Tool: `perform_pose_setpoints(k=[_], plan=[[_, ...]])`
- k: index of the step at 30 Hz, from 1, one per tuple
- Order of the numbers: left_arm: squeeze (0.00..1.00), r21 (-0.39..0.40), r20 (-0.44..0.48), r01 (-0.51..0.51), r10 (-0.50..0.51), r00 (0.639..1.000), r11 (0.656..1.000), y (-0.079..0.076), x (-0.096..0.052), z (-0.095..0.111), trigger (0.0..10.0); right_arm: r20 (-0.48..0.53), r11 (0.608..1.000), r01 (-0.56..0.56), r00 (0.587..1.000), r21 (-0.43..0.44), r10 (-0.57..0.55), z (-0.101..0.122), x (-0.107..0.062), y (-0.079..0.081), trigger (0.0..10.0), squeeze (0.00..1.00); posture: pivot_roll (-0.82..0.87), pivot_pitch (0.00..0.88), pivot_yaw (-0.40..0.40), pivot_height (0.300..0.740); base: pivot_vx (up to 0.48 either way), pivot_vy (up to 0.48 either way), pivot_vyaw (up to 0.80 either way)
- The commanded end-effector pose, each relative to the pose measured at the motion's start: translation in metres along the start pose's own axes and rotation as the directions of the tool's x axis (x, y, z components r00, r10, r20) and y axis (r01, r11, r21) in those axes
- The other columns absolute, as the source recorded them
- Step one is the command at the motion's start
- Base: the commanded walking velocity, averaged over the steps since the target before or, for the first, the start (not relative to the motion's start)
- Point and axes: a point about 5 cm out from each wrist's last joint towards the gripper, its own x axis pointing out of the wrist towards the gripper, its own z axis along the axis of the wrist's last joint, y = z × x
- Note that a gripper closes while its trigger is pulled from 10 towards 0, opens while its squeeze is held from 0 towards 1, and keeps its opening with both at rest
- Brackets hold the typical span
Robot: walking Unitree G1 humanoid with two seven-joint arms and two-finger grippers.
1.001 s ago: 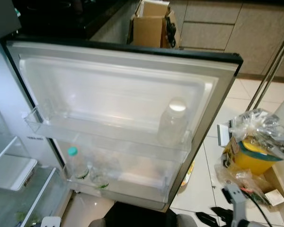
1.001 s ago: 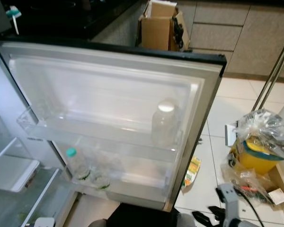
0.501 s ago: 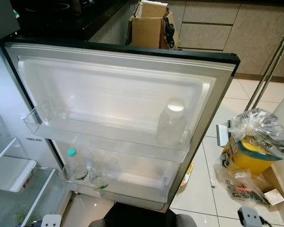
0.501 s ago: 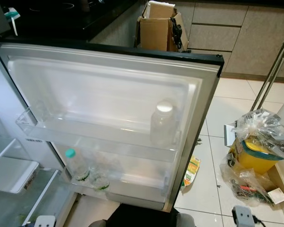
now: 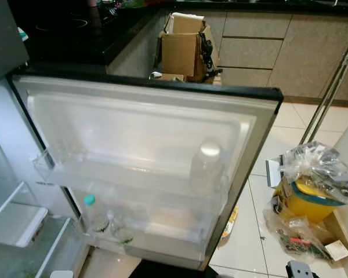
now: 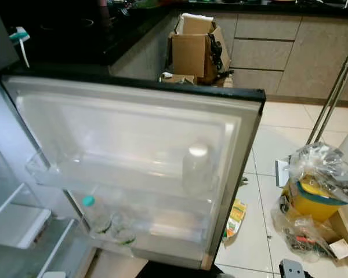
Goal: Restocking fridge
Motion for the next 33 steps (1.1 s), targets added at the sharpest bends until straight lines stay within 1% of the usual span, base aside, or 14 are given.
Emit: perform_pose_setpoints(k=[1, 6, 12, 23, 26, 33], plan=[[0.0, 0.002, -0.034, -0.011, 0.011, 0.999, 1.0, 0.0, -0.0005, -0.0042, 10.0, -0.028, 1.0, -0.011, 1.0, -0.013, 0.011, -0.0086, 0.0009, 0.0049, 10.0, 0.0, -0.08, 0.052, -0.024, 0.667, 0.0, 0.0, 0.0], [0.0, -0.001, -0.07, -0.028, 0.028, 0.997, 1.0, 0.0002, 0.001, -0.0055, 10.0, -0.035, 1.0, -0.018, 0.999, -0.005, 0.018, -0.0112, 0.0011, 0.0065, 10.0, 0.0, -0.08, 0.048, -0.024, 0.667, 0.0, 0.0, 0.0], [0.0, 0.02, -0.086, -0.047, 0.048, 0.995, 0.999, 0.0004, 0.0028, -0.0044, 10.0, -0.035, 1.0, -0.015, 0.999, -0.001, 0.015, -0.0119, 0.0008, 0.006, 10.0, 0.0, -0.07, 0.047, -0.026, 0.667, 0.0, 0.0, 0.0], [0.0, 0.019, -0.098, -0.052, 0.054, 0.994, 0.998, -0.0006, 0.0041, -0.004, 10.0, -0.024, 1.0, -0.027, 0.999, 0.011, 0.027, -0.0111, 0.0016, 0.0081, 10.0, 0.0, -0.07, 0.049, -0.026, 0.667, 0.0, 0.0, 0.0], [0.0, 0.017, -0.104, -0.05, 0.052, 0.993, 0.999, -0.0013, 0.0045, -0.0041, 10.0, 0.003, 0.998, -0.047, 0.999, 0.032, 0.047, -0.0078, 0.0017, 0.0085, 10.0, 0.0, -0.07, 0.049, -0.027, 0.681, 0.0, 0.0, 0.0], [0.0, 0.008, -0.104, -0.034, 0.035, 0.994, 0.999, -0.0033, 0.0054, -0.0032, 10.0, 0.01, 0.997, -0.063, 0.998, 0.035, 0.063, -0.0059, 0.0019, 0.0092, 10.0, 0.0, -0.07, 0.048, -0.025, 0.71, 0.0, 0.0, 0.0]])
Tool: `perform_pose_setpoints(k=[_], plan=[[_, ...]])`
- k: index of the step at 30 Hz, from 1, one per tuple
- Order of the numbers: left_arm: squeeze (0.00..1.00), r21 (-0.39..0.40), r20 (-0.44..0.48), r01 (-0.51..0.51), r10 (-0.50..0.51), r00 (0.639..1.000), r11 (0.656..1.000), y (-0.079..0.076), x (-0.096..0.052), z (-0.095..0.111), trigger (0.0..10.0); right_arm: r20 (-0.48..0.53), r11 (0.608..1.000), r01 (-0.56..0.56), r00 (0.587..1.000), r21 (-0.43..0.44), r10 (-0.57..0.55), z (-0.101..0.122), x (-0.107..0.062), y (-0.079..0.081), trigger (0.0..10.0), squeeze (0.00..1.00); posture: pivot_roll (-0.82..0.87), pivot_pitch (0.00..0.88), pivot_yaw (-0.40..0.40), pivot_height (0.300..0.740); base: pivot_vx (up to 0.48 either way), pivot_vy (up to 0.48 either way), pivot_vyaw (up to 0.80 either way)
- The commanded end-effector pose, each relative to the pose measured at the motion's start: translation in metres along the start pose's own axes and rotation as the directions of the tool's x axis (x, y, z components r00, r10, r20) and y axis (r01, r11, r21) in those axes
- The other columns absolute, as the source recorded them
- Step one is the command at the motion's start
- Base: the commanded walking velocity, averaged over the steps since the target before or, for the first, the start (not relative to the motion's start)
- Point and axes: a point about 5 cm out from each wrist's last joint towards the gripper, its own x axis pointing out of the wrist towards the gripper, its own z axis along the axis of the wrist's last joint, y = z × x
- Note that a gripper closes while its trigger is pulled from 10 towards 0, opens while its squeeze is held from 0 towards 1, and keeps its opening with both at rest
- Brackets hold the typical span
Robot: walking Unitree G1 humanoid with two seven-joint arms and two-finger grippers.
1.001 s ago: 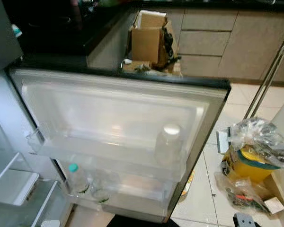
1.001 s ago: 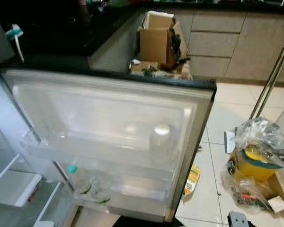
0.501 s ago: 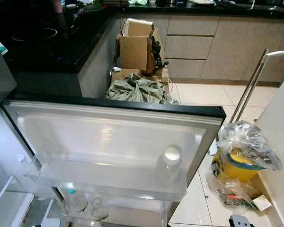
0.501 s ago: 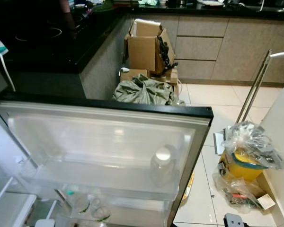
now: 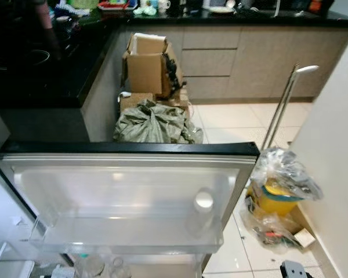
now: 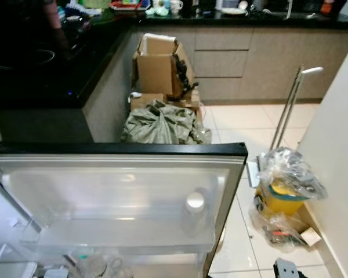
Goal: Restocking fridge
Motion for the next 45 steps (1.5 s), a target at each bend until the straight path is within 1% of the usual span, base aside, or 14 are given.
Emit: perform_pose_setpoints(k=[1, 8, 18, 21, 24, 29, 30, 31, 32, 33, 37, 40, 45], plan=[[0.0, -0.003, -0.021, 0.016, -0.016, 1.0, 1.0, -0.004, -0.001, -0.004, 10.0, 0.003, 1.0, -0.002, 1.0, 0.011, 0.002, -0.001, 0.0, 0.0, 10.0, 0.0, -0.07, 0.046, -0.025, 0.714, 0.0, 0.0, 0.0], [0.0, -0.013, -0.022, 0.023, -0.023, 1.0, 1.0, -0.004, 0.0, -0.003, 10.0, 0.011, 1.0, -0.013, 1.0, 0.012, 0.013, 0.0, 0.0, 0.001, 10.0, 0.0, -0.07, 0.046, -0.024, 0.74, 0.0, 0.0, 0.0], [0.0, -0.031, -0.026, 0.022, -0.023, 0.999, 0.999, -0.004, 0.0, -0.003, 10.0, 0.018, 0.999, -0.03, 0.999, 0.017, 0.03, 0.001, 0.0, 0.002, 10.0, 0.0, -0.07, 0.043, -0.026, 0.74, 0.0, 0.0, 0.0], [0.0, -0.056, -0.024, 0.053, -0.054, 0.998, 0.997, -0.007, 0.0, -0.004, 10.0, 0.0, 1.0, -0.009, 1.0, -0.003, 0.009, 0.0, 0.002, 0.003, 10.0, 0.0, -0.07, 0.041, -0.028, 0.74, 0.0, 0.0, 0.0], [0.0, -0.057, -0.024, 0.078, -0.08, 0.997, 0.995, -0.01, 0.001, -0.003, 10.0, -0.008, 1.0, -0.016, 1.0, -0.012, 0.016, -0.002, 0.002, 0.005, 10.0, 0.0, -0.07, 0.041, -0.03, 0.74, 0.0, -0.48, 0.0], [0.0, -0.062, -0.025, 0.079, -0.08, 0.996, 0.995, -0.011, 0.001, -0.003, 10.0, -0.012, 1.0, -0.018, 1.0, -0.016, 0.018, -0.003, 0.002, 0.005, 10.0, 0.0, -0.07, 0.04, -0.031, 0.74, 0.0, -0.48, 0.0], [0.0, -0.077, -0.031, 0.067, -0.069, 0.997, 0.995, -0.011, 0.001, -0.004, 10.0, -0.018, 0.999, -0.011, 1.0, -0.035, 0.011, -0.005, 0.002, 0.005, 10.0, 0.0, -0.07, 0.039, -0.033, 0.74, 0.0, -0.48, 0.0], [0.0, -0.072, -0.035, 0.064, -0.067, 0.997, 0.995, -0.011, 0.001, -0.005, 10.0, -0.02, 0.999, -0.008, 1.0, -0.053, 0.007, -0.006, 0.002, 0.005, 10.0, 0.0, -0.07, 0.039, -0.033, 0.74, 0.0, -0.322, 0.0], [0.0, -0.072, -0.035, 0.064, -0.067, 0.997, 0.995, -0.011, 0.001, -0.005, 10.0, -0.02, 0.999, -0.008, 1.0, -0.053, 0.007, -0.006, 0.002, 0.005, 10.0, 0.0, -0.07, 0.039, -0.033, 0.74, 0.0, -0.322, 0.0], [0.0, -0.076, -0.038, 0.06, -0.063, 0.997, 0.995, -0.011, 0.0, -0.006, 10.0, -0.023, 0.998, -0.005, 1.0, -0.066, 0.003, -0.006, 0.001, 0.005, 10.0, 0.0, -0.07, 0.039, -0.033, 0.74, 0.0, 0.0, 0.0], [0.0, -0.074, -0.04, 0.055, -0.058, 0.998, 0.996, -0.012, 0.0, -0.006, 10.0, -0.007, 0.998, -0.035, 0.999, -0.046, 0.035, -0.006, 0.001, 0.006, 10.0, 0.0, -0.07, 0.038, -0.034, 0.74, 0.0, 0.0, 0.0], [0.0, -0.078, -0.038, 0.062, -0.065, 0.997, 0.995, -0.013, 0.001, -0.006, 10.0, -0.013, 0.996, -0.038, 0.999, -0.078, 0.037, -0.005, 0.001, 0.006, 10.0, 0.0, -0.07, 0.038, -0.034, 0.74, 0.0, 0.0, 0.0], [0.0, -0.093, -0.045, 0.098, -0.102, 0.994, 0.991, -0.017, 0.001, -0.007, 10.0, -0.014, 0.995, -0.053, 0.999, -0.079, 0.052, -0.006, 0.002, 0.009, 10.0, 0.0, -0.07, 0.039, -0.037, 0.74, 0.0, -0.094, 0.0]])
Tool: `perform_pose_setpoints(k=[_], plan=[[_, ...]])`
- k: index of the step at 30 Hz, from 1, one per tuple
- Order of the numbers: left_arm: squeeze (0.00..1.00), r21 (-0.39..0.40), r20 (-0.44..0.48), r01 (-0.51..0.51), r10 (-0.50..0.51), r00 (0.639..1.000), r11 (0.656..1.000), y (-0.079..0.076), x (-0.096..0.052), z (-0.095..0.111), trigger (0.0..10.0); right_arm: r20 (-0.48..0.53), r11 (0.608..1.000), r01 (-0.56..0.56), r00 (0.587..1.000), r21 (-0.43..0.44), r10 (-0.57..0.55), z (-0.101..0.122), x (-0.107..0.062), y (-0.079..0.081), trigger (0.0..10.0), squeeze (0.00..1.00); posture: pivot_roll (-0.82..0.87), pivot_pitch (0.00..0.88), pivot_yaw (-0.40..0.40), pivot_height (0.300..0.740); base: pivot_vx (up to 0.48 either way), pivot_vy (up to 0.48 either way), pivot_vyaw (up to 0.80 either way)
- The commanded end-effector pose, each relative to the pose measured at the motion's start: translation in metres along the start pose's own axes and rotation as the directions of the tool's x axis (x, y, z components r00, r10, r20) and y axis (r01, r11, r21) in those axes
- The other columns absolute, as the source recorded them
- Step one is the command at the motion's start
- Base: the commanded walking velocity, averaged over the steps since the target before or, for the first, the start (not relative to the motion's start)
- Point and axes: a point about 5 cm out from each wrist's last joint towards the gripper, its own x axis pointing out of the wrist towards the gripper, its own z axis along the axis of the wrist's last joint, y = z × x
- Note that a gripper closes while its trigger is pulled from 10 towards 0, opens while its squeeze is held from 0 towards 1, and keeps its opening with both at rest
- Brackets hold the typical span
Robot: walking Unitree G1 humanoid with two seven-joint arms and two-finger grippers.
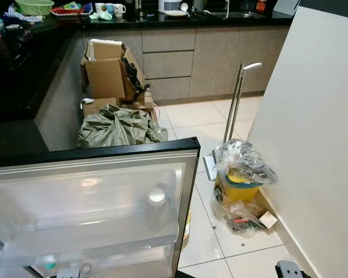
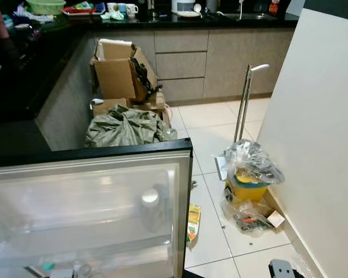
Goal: Restocking fridge
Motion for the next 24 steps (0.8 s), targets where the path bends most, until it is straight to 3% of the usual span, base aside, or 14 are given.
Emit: perform_pose_setpoints(k=[1, 17, 24], plan=[[0.0, -0.022, -0.022, 0.02, -0.021, 1.0, 1.0, -0.004, -0.001, -0.006, 10.0, -0.006, 1.0, -0.013, 1.0, -0.007, 0.013, -0.003, 0.001, 0.003, 10.0, 0.0, -0.07, 0.038, -0.038, 0.74, 0.0, -0.472, 0.0], [0.0, -0.046, -0.041, 0.014, -0.016, 0.999, 0.999, -0.004, -0.003, -0.011, 10.0, -0.061, 0.998, -0.047, 0.997, -0.039, 0.044, -0.015, 0.004, 0.015, 10.0, 0.0, -0.07, 0.027, -0.04, 0.74, 0.0, -0.47, 0.0], [0.0, -0.059, -0.034, -0.004, 0.002, 0.999, 0.998, -0.001, -0.003, -0.01, 10.0, -0.078, 0.997, -0.061, 0.995, -0.048, 0.057, -0.02, 0.004, 0.018, 10.0, 0.0, -0.07, 0.029, -0.039, 0.74, 0.0, 0.0, 0.0]])
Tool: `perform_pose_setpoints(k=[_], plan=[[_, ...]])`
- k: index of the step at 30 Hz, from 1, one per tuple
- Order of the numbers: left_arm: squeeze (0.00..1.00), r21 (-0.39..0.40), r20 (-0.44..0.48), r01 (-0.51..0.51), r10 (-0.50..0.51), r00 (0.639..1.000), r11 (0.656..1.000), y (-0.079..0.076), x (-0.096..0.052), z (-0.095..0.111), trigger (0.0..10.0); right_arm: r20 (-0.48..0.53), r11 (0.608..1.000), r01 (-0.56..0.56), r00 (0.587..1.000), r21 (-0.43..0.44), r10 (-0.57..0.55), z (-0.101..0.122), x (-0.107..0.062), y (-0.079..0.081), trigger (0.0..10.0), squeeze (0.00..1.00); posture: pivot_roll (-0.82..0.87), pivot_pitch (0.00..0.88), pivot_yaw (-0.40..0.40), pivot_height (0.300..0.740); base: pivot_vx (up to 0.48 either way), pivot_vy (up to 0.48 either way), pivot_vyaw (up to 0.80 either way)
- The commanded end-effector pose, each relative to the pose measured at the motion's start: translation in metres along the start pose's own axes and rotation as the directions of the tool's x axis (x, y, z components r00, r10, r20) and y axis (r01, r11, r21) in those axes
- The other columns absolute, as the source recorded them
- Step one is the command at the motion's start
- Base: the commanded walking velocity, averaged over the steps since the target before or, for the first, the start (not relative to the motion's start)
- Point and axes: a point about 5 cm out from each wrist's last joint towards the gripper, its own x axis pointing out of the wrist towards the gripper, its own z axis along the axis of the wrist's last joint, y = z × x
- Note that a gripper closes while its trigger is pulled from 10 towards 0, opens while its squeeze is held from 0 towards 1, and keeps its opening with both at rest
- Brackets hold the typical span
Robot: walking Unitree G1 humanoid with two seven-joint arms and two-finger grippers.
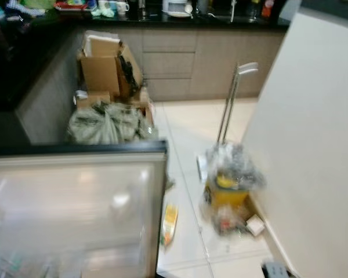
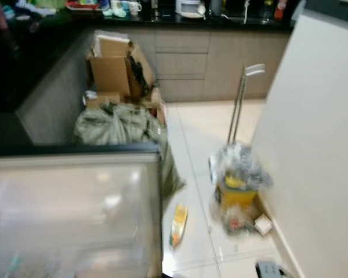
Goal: Restocking fridge
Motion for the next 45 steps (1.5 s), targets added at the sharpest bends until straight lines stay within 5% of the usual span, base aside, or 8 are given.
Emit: perform_pose_setpoints(k=[1, 20, 45], plan=[[0.0, -0.006, -0.014, -0.015, 0.015, 1.0, 1.0, 0.004, -0.003, -0.005, 10.0, -0.01, 1.0, -0.012, 1.0, -0.003, 0.012, -0.003, 0.001, 0.004, 10.0, 0.0, -0.07, 0.029, -0.039, 0.74, 0.0, 0.0, 0.0], [0.0, -0.017, -0.02, -0.008, 0.008, 1.0, 1.0, 0.002, -0.003, -0.007, 10.0, -0.029, 0.999, -0.029, 0.999, -0.031, 0.028, -0.005, 0.002, 0.007, 10.0, 0.0, -0.07, 0.031, -0.04, 0.74, 0.0, -0.416, 0.0], [0.0, -0.032, -0.008, -0.084, 0.084, 0.996, 0.996, 0.014, -0.005, -0.005, 10.0, -0.042, 0.998, -0.039, 0.998, -0.049, 0.036, -0.006, 0.001, 0.006, 10.0, 0.0, -0.07, 0.034, -0.04, 0.74, 0.0, 0.0, 0.0]])
